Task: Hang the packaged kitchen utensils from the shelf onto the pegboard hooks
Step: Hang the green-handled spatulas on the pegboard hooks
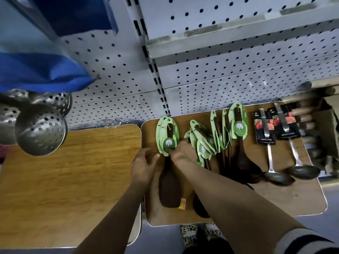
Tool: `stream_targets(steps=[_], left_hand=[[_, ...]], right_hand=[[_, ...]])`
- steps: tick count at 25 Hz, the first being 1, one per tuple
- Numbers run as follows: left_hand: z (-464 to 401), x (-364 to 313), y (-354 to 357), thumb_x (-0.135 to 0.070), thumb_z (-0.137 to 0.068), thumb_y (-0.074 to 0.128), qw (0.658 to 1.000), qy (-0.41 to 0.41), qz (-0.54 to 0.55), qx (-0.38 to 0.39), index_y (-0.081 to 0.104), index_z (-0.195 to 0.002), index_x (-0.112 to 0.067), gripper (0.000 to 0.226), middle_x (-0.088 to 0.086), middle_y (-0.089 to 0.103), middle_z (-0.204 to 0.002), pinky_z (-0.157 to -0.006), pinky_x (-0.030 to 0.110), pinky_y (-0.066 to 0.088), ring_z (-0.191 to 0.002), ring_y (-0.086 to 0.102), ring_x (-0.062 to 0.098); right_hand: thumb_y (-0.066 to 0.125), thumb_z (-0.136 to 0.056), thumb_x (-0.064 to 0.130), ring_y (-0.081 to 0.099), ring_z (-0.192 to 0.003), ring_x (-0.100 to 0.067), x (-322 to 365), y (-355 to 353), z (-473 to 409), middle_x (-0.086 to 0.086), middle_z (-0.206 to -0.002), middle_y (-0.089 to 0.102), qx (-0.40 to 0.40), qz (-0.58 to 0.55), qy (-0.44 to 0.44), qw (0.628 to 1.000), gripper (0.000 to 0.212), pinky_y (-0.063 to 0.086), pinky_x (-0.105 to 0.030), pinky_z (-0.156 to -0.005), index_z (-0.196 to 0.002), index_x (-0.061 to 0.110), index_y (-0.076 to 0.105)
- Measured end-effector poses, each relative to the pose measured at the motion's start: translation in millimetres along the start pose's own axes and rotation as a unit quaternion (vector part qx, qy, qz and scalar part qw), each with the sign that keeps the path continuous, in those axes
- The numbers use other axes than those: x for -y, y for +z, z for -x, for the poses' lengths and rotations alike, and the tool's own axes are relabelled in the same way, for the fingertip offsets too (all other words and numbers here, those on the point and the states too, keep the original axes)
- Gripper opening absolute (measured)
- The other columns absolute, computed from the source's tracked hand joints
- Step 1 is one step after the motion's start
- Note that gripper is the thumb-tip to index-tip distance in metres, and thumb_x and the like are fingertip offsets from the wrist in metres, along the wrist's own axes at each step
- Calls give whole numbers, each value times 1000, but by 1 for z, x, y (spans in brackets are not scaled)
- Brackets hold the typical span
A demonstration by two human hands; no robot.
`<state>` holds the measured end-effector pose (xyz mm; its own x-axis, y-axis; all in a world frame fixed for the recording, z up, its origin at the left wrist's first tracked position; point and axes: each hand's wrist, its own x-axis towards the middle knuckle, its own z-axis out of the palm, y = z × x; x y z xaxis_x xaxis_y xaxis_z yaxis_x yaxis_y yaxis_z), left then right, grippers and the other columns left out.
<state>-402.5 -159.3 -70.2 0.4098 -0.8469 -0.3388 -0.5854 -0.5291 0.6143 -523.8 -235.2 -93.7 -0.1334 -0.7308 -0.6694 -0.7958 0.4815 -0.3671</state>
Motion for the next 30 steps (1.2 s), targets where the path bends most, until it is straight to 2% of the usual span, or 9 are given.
stream_targets(steps=[6, 10, 12, 15, 20, 23, 24, 27, 30], left_hand=[[-12, -16, 17, -26, -93, 61, 999, -32, 13, -9, 59, -118, -4, 33, 15, 68, -112, -87, 30, 45, -107, 63, 30], [-30, -21, 43, -38, -89, 64, 995, -100, -6, 3, 51, -122, -4, 49, 18, 63, -118, -94, 41, 46, -115, 57, 36], [-38, -25, 56, -43, -85, 69, 991, -127, -34, 2, 45, -128, -1, 65, 22, 53, -129, -99, 43, 41, -124, 49, 39], [-48, -32, 67, -44, -79, 75, 985, -160, -67, -12, 38, -132, 1, 79, 22, 42, -138, -103, 46, 37, -130, 40, 38], [-62, -31, 71, -38, -70, 84, 975, -220, -33, -23, 43, -127, -1, 79, 22, 51, -132, -98, 47, 45, -123, 49, 39], [-53, -35, 66, -38, -76, 79, 977, -205, -48, -15, 60, -120, -3, 60, 20, 53, -129, -96, 45, 48, -119, 52, 38], [-48, -36, 63, -37, -78, 77, 980, -195, -45, -13, 63, -117, -4, 53, 20, 53, -128, -97, 44, 48, -118, 52, 38], [-26, -42, 47, -36, -81, 74, 988, -157, -13, 2, 69, -113, -10, 41, 18, 63, -121, -92, 39, 48, -115, 56, 36], [7, -56, 22, -40, -80, 75, 990, -141, 22, 11, 69, -110, -11, 41, 16, 68, -113, -80, 36, 47, -107, 62, 35]], right_hand=[[75, -86, 33, 66, -99, -30, -21, -8, 9, -7, -103, 70, -38, -198, -92, 975, 44, 48, -32, -80, -115, 12, 49], [72, -87, 41, 64, -92, -16, -52, -35, 7, 6, -96, 66, -60, -281, -128, 949, 43, 50, -30, -81, -118, 16, 55], [73, -86, 44, 63, -96, -13, -63, -48, 4, 8, -98, 67, -54, -306, -132, 941, 43, 54, -34, -88, -118, 19, 59], [74, -88, 35, 60, -77, -10, -73, -61, 6, 9, -80, 63, -45, -310, -143, 939, 23, 49, -26, -72, -97, 18, 61], [75, -88, 29, 65, -74, -16, -83, -70, 16, -3, -81, 70, -50, -329, -154, 930, 19, 53, -31, -67, -90, 13, 64], [77, -85, 31, 58, -66, -11, -92, -72, 25, 4, -72, 63, -54, -339, -148, 927, 24, 50, -30, -64, -85, 12, 61], [79, -82, 38, 64, -75, -12, -94, -76, 30, 3, -80, 68, -55, -349, -144, 924, 32, 55, -31, -69, -94, 12, 64], [75, -56, 78, 65, -115, -21, -105, -86, 43, -2, -123, 69, -59, -383, -130, 912, 96, 55, -44, -96, -130, 19, 58], [76, -61, 76, 58, -127, -24, -113, -115, 77, -3, -137, 62, -61, -400, -150, 902, 98, 49, -50, -105, -139, 21, 53]])
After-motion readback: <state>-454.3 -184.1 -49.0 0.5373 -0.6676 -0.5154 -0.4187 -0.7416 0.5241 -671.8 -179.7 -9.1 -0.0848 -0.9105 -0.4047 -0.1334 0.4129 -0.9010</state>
